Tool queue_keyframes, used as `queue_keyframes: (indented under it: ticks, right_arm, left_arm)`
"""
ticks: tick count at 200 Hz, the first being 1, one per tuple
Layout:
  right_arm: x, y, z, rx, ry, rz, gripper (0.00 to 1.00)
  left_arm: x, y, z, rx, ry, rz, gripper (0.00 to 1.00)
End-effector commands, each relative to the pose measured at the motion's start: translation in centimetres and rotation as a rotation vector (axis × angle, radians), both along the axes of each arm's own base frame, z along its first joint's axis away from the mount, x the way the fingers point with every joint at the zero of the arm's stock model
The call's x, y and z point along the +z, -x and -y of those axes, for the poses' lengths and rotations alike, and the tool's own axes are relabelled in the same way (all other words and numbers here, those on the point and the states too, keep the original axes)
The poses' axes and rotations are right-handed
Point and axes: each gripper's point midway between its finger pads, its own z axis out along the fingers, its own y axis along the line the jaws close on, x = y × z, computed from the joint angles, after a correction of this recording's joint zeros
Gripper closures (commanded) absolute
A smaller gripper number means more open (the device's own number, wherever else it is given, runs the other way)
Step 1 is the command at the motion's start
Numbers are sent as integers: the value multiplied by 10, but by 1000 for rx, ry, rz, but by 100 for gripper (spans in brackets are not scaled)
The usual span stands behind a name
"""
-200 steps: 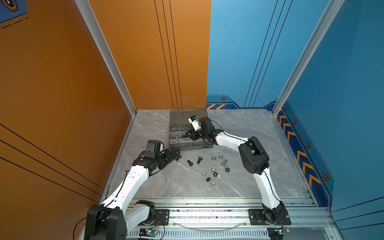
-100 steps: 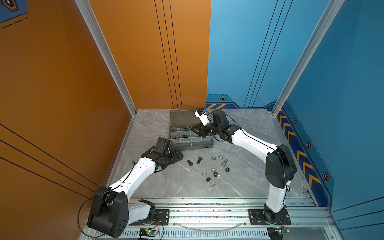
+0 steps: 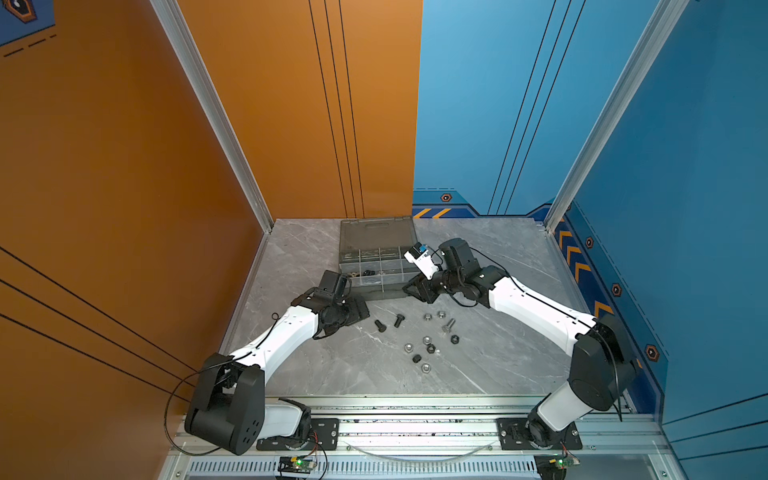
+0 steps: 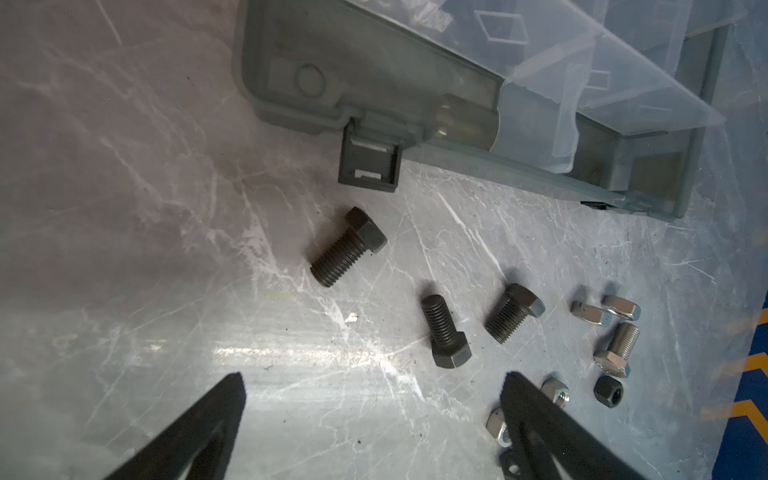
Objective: Sort the screws and nuts into containers
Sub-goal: 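Raise the right gripper from the box and move it toward the pile, then lower the right gripper over the black hex nut in the pile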
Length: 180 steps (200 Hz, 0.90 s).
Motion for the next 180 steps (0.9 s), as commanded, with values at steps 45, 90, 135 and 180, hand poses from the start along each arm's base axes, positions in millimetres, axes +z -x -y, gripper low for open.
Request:
queue_keyframes:
  ticks: [45, 90, 135, 180]
  right_arm:
    - [-29, 27, 29, -14, 114, -65, 60]
    - [-30, 32, 36, -24, 133, -65, 58]
    - [-32, 35, 37, -22, 137, -66, 55]
    - [-34, 36, 35, -17, 132, -69, 48]
  left_arm:
    - [6, -3, 6, 4, 24, 10, 2]
    - [5, -4, 11, 0, 51, 12, 2]
    - [4, -4, 14, 1, 73, 13, 2]
    - [7, -4, 14, 3, 79, 22, 2]
